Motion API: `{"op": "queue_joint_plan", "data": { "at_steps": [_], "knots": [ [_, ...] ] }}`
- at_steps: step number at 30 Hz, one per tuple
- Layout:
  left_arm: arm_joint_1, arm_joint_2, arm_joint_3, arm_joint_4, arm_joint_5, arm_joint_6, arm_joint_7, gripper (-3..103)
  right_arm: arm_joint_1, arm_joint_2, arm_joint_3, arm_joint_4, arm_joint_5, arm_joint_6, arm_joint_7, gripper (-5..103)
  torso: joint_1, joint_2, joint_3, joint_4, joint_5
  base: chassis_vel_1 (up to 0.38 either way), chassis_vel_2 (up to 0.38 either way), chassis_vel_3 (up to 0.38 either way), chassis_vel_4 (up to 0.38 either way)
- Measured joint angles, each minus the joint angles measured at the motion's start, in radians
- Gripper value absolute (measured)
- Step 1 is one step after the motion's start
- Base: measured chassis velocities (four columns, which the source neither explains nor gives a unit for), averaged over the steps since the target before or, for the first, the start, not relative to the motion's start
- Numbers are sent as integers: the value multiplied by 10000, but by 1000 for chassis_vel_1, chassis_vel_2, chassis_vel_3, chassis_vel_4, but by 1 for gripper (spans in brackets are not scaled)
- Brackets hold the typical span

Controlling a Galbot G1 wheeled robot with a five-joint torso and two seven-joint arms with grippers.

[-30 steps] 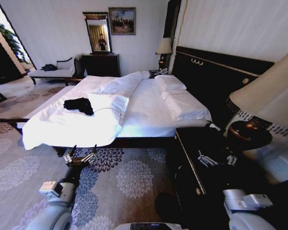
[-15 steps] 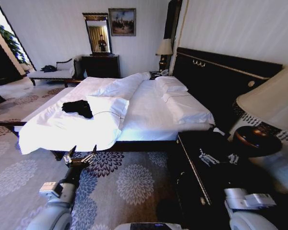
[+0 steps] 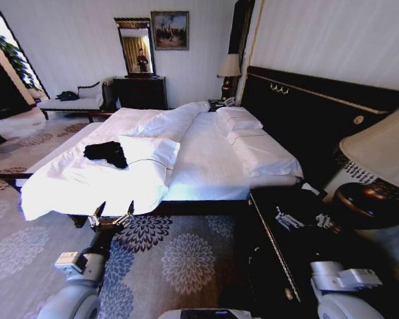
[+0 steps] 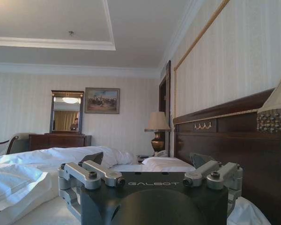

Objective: Fold the clothes on the bed.

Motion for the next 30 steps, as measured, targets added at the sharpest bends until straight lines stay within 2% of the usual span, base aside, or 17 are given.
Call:
{"op": "queue_joint_plan", "data": {
  "at_steps": [30],
  "knots": [
    [-138, 24, 90, 186, 46, 11, 4, 100, 36, 19, -62, -238, -93, -3, -34, 100, -1, 0, 0, 0, 0, -97, 99, 95, -101]
  ]
}}
